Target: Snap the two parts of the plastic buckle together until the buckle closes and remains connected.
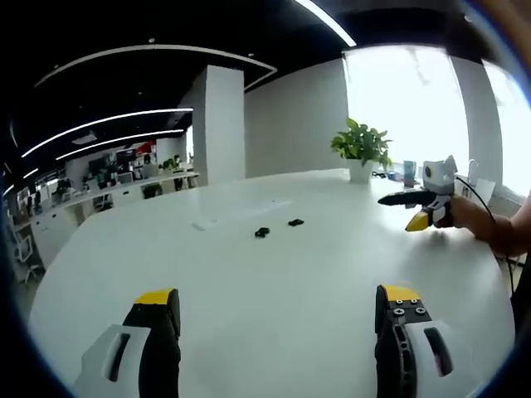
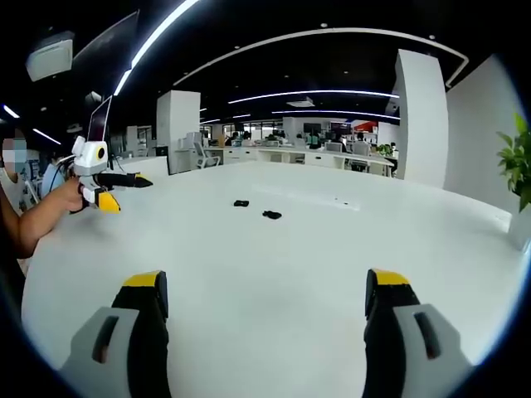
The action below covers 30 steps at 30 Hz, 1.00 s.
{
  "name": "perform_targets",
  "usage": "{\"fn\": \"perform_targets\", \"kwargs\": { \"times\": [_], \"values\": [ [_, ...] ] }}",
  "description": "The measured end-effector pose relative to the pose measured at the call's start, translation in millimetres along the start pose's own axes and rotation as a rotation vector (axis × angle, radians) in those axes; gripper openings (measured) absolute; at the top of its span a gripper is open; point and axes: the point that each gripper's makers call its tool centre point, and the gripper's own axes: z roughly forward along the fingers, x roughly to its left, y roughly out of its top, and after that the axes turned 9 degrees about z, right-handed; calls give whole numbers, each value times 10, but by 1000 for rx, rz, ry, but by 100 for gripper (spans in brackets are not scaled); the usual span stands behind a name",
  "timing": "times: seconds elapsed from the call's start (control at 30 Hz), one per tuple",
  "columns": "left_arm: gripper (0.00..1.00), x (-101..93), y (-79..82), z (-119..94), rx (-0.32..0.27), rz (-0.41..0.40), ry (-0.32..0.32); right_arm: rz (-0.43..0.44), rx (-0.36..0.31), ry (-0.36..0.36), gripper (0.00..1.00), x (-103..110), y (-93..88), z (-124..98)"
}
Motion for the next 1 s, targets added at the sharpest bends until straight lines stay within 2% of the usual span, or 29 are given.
{"fn": "perform_targets", "kwargs": {
  "times": [0.53,0.6,0.67,1.0],
  "values": [
    [99,-11,47,-1,-14,-15,-8,3,7,2,100,6,-19,8],
    [96,-39,58,-1,-18,-1,-20,3,7,4,100,10,-23,9],
    [96,-56,76,2,-26,-8,-24,4,7,6,100,13,-23,8],
    [97,-36,28,22,-10,-14,-17,1,7,3,100,0,-23,6]
  ]
}}
